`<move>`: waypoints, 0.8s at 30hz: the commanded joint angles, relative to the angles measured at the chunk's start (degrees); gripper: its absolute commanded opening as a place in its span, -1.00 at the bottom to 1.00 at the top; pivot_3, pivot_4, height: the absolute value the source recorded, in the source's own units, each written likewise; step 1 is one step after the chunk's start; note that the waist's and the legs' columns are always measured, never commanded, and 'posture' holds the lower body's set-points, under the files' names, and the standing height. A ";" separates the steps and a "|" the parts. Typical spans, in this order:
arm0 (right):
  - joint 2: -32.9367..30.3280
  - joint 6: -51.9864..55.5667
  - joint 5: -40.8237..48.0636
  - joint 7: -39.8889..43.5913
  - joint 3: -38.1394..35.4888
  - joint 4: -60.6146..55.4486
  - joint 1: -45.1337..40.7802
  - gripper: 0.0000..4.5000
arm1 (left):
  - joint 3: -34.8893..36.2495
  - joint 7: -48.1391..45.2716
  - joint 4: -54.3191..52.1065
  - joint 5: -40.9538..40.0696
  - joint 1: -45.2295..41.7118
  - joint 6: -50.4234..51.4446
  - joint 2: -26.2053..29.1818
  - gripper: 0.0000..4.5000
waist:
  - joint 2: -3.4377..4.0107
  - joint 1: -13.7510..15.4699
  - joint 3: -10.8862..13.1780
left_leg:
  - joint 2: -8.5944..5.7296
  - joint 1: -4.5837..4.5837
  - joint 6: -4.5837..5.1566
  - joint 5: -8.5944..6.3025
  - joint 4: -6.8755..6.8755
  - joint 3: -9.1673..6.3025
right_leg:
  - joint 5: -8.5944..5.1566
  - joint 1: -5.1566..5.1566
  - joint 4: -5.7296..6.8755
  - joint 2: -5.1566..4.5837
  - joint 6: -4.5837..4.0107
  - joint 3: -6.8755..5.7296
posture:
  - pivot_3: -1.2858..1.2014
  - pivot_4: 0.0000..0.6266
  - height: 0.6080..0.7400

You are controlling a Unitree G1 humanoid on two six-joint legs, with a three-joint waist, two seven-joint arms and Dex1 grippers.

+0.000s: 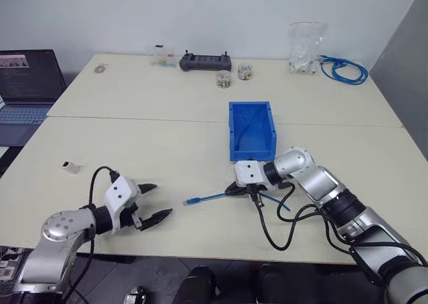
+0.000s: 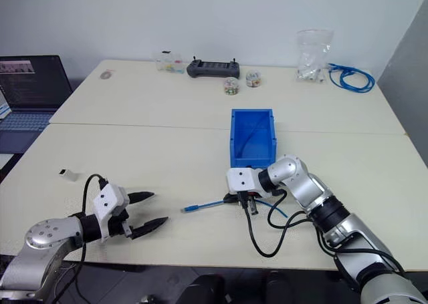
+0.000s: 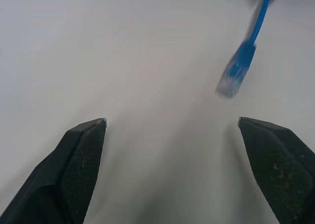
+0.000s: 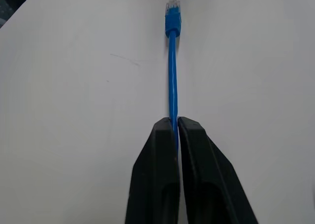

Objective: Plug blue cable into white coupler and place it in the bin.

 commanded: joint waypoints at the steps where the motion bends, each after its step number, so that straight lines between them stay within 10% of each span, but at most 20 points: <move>1: 0.31 0.35 -0.10 1.43 -0.98 -0.13 -1.42 -0.44 | -2.36 -1.98 1.38 0.80 -3.30 -1.80 0.98 1.00 | 0.00 -0.10 0.00 | 0.00 0.00 0.00 0.00 0.00 0.00 | 0.00 0.00 0.00 0.00 0.00 0.00 | 0.03 -0.52 1.00; 13: -4.09 13.43 9.09 4.23 -7.99 -16.99 2.68 0.95 | -7.45 -5.06 4.45 4.39 -5.88 -5.67 2.70 1.00 | 0.02 -0.36 0.01 | 0.00 -0.12 -0.06 0.03 0.00 0.01 | 0.02 -0.15 0.03 0.00 -0.01 0.03 | 0.03 -0.52 1.00; 24: -7.39 25.11 13.93 -3.49 -13.09 -31.91 12.68 0.99 | -15.03 -1.64 9.47 12.37 -8.09 -8.63 0.53 1.00 | 0.42 0.10 -0.23 | -0.03 0.12 0.19 -0.09 0.04 0.00 | -0.02 0.15 -0.02 -0.03 0.16 0.03 | 0.03 -0.52 1.00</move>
